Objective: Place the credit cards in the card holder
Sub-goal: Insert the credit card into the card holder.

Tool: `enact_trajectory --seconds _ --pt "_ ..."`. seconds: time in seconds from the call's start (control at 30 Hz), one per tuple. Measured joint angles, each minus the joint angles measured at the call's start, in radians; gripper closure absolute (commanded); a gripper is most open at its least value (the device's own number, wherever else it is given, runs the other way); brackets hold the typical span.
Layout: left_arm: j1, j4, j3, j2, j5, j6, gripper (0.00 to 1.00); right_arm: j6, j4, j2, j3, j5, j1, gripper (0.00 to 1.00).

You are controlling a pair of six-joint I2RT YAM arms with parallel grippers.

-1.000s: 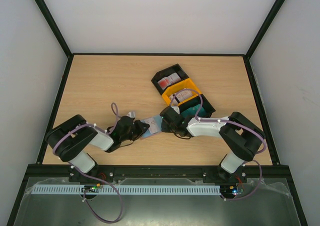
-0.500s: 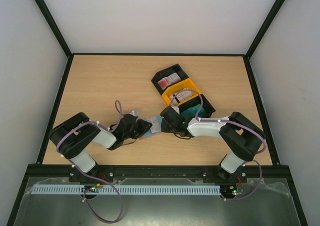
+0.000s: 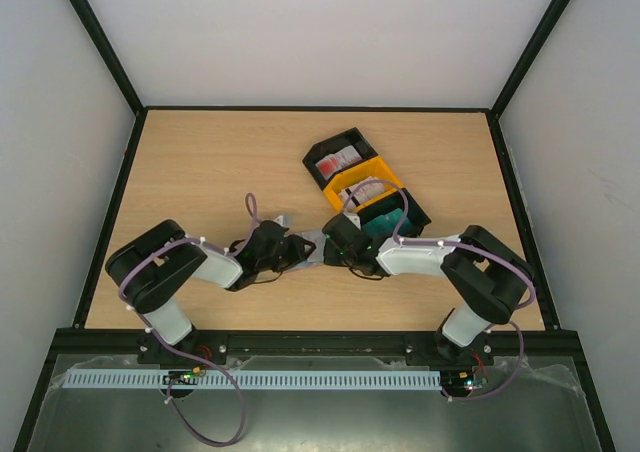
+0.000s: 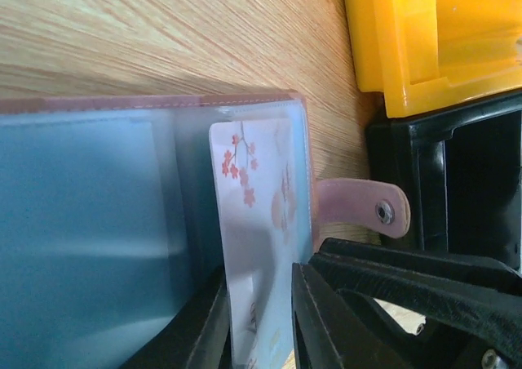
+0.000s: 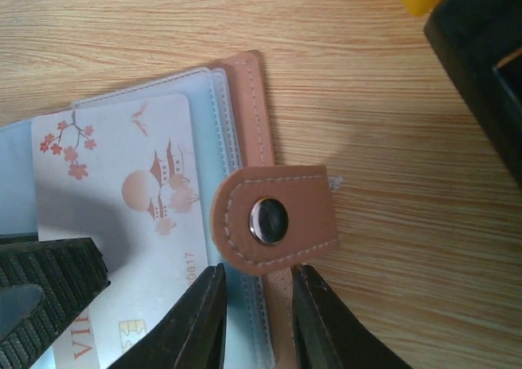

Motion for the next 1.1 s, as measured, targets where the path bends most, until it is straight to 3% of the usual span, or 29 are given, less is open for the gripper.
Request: enact_trajectory --seconds 0.27,0.43,0.57,0.8,1.1 --pt "-0.018 -0.117 0.022 -0.062 0.012 0.064 0.49 0.011 -0.045 -0.071 -0.008 0.026 0.002 0.65" --pt "-0.021 -0.24 0.022 -0.151 -0.003 0.082 0.43 -0.001 -0.08 -0.108 0.01 0.035 0.002 0.58" --pt "-0.022 -0.314 0.022 -0.187 -0.014 0.081 0.44 -0.017 -0.097 -0.103 0.023 0.024 0.002 0.55" --pt "-0.022 -0.359 0.063 -0.153 -0.018 0.093 0.56 -0.019 -0.093 -0.061 0.023 -0.025 -0.005 0.54" --pt "-0.044 -0.397 0.152 -0.064 -0.056 0.139 0.68 -0.028 -0.066 -0.014 0.023 -0.074 -0.011 0.6"
